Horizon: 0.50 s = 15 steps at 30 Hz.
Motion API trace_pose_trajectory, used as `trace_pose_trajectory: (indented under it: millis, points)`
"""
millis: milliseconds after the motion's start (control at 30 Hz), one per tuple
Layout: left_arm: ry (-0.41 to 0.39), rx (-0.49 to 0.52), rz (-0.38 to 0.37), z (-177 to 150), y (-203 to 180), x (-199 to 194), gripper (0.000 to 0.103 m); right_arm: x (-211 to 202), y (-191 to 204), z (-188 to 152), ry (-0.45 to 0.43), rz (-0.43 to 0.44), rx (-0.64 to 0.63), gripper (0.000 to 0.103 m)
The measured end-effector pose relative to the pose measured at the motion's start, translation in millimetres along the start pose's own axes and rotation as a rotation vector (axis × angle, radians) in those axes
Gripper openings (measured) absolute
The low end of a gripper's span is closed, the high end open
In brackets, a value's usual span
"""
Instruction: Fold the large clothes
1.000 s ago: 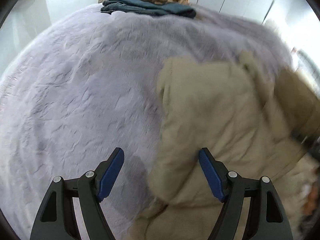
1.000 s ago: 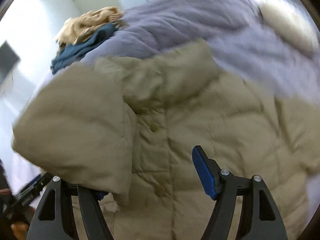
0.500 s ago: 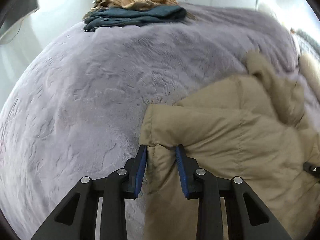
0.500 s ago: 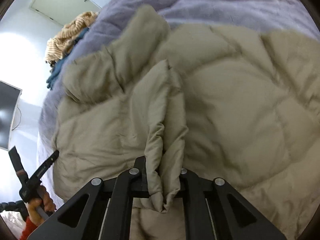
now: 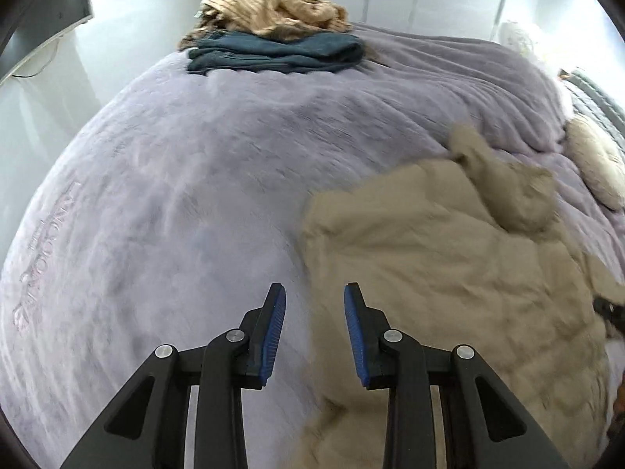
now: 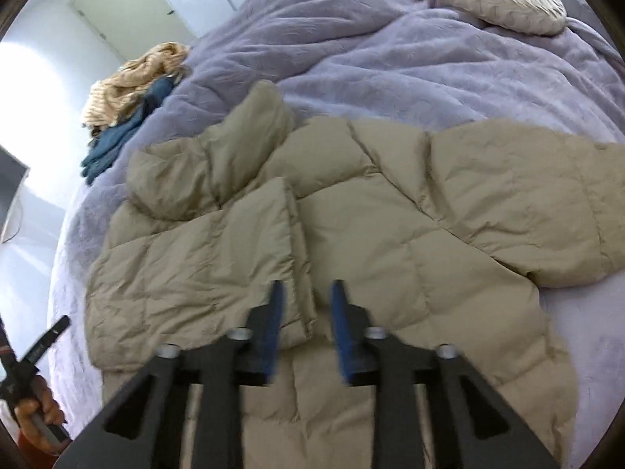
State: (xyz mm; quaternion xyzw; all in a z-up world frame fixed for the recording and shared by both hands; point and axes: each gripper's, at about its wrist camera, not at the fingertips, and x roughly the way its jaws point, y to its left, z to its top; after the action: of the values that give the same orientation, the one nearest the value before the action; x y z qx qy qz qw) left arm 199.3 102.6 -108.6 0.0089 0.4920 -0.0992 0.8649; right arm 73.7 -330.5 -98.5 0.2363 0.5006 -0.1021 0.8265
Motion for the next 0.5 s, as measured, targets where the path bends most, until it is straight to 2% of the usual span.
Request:
trace_pose_trajectory:
  millis: [67, 167, 300, 367, 500]
  points:
    - [0.023, 0.032, -0.014, -14.9, -12.8, 5.0, 0.033, 2.5, 9.1, 0.1, 0.008, 0.016, -0.05, 0.02]
    - [0.061, 0.06, 0.012, -30.6, -29.9, 21.0, 0.033, 14.9, 19.9, 0.7, 0.024, 0.018, -0.116, 0.019]
    - [0.076, 0.029, 0.045, -43.3, -25.5, 45.6, 0.033, 52.8, 20.1, -2.6, 0.061, -0.03, -0.138, 0.019]
    - [0.07, 0.005, 0.045, -45.1, -21.4, 50.4, 0.033, 74.5, 11.2, -5.7, 0.092, -0.027, -0.104, 0.014]
    - [0.071, -0.014, 0.05, -42.9, -17.8, 60.6, 0.033, 87.1, 17.4, -7.4, 0.05, -0.069, -0.173, 0.014]
